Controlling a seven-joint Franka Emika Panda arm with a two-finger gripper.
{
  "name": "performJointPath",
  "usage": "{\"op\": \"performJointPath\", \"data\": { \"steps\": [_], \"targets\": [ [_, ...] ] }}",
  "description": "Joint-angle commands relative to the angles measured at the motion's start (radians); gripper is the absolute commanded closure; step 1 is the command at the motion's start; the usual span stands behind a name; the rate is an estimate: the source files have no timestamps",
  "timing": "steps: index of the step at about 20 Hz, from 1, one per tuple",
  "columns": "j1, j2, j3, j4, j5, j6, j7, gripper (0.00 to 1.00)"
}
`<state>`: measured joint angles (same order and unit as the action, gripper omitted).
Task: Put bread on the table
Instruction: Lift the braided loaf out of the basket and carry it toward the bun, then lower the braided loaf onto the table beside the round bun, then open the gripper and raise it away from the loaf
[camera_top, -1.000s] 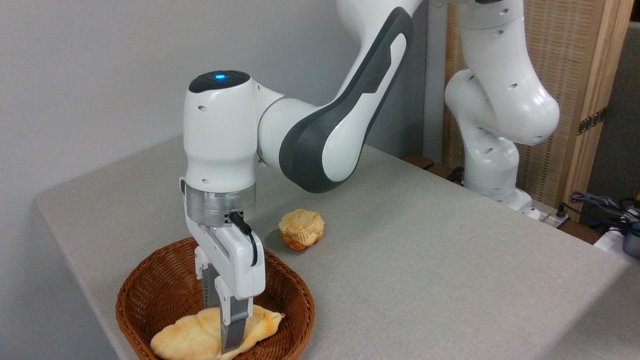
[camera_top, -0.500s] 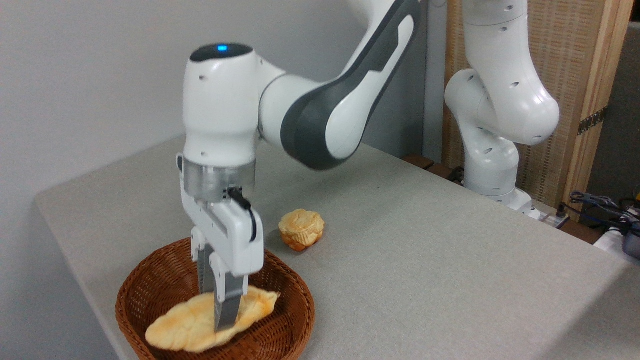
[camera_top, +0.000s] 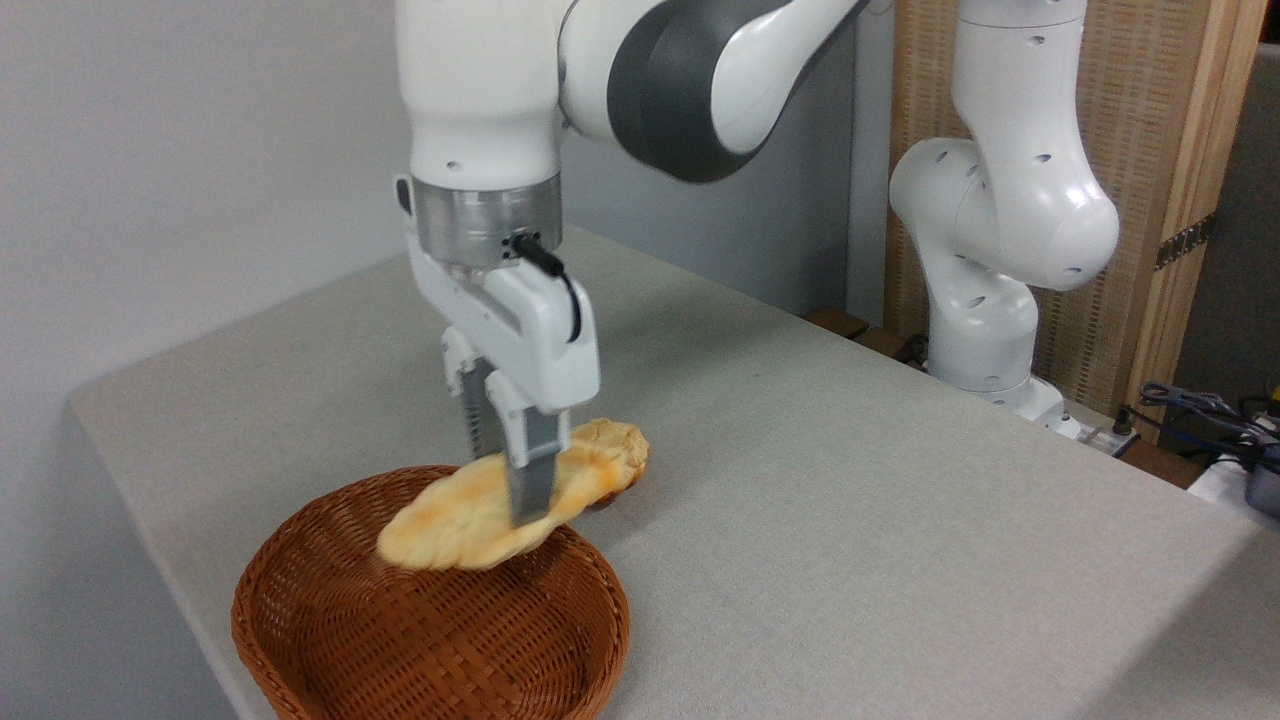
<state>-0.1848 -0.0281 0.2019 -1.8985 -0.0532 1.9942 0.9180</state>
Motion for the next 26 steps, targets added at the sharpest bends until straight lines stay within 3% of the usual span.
{"op": "performJointPath", "data": {
  "steps": [1,8,10,11,23,26],
  "targets": [
    [-0.002,-0.081,0.005,-0.045,-0.011,-0.155,-0.019,0.45],
    [-0.002,-0.141,0.021,-0.132,-0.028,-0.256,-0.136,0.37],
    [-0.004,-0.141,0.022,-0.168,-0.028,-0.258,-0.139,0.05],
    [-0.004,-0.139,0.022,-0.174,-0.028,-0.259,-0.139,0.02],
    [-0.016,-0.134,-0.010,-0.111,-0.047,-0.238,-0.126,0.00],
    [-0.015,-0.138,-0.039,-0.073,-0.034,-0.175,-0.130,0.00]
  ]
}}
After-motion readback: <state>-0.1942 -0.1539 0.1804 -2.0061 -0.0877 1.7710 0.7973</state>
